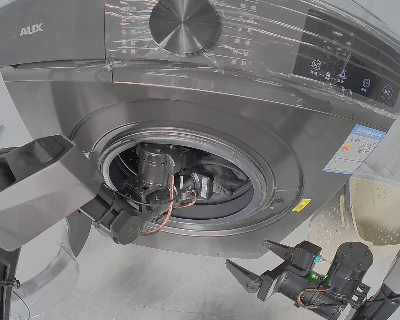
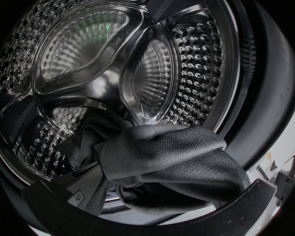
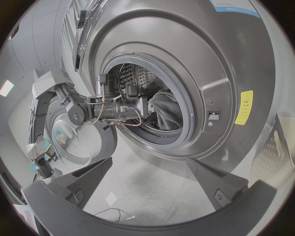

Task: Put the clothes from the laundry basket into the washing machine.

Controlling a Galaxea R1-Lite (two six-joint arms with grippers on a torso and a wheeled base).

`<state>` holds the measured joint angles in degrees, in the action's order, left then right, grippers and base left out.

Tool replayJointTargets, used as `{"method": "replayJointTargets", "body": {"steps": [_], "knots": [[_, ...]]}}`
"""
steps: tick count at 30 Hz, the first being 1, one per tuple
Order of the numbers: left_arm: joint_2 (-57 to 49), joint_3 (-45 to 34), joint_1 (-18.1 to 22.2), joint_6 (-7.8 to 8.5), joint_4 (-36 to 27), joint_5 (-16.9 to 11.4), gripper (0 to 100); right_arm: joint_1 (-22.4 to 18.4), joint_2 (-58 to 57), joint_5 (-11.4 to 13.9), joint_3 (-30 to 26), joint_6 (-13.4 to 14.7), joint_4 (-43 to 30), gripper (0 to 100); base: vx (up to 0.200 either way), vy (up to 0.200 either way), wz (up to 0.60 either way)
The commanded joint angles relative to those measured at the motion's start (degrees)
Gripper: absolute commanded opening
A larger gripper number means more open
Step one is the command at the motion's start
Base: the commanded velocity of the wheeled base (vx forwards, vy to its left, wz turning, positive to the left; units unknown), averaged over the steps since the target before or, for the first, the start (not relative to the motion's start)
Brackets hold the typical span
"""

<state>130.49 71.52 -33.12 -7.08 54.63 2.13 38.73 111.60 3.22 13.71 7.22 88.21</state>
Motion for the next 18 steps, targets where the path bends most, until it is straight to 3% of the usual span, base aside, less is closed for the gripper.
{"method": "replayJointTargets", "body": {"steps": [1, 2, 5, 11, 14, 18], "knots": [[5.7, 4.7, 0.8, -0.04, 0.6, 0.7, 100, 0.0, 0.0, 0.0, 0.0, 0.0, 0.0, 100, 0.0, 0.0, 0.0], [6.3, 5.2, 0.9, -0.04, 1.1, 0.7, 0, 0.0, 0.0, 0.0, 0.0, 0.0, 0.0, 100, 0.0, 0.0, 0.0], [7.9, 7.5, 1.3, -0.21, 1.8, 0.9, 0, 0.0, 0.1, 0.0, -0.1, 0.0, 0.0, 100, 0.0, 0.0, 0.0], [15.3, 20.4, 4.3, -2.06, 3.3, 8.2, 0, 0.0, 0.4, 0.0, -0.2, 0.0, 0.0, 100, 0.0, 0.0, 0.0], [17.6, 25.0, 5.8, -3.55, 2.5, 9.9, 0, 0.0, 0.5, 0.0, -0.2, 0.1, 0.0, 100, 0.0, 0.0, 0.0], [19.7, 26.7, 6.9, -3.99, 1.6, 10.3, 0, 0.1, 1.2, 0.0, -0.2, 0.1, 0.0, 100, 0.0, 0.0, 0.0]]}}
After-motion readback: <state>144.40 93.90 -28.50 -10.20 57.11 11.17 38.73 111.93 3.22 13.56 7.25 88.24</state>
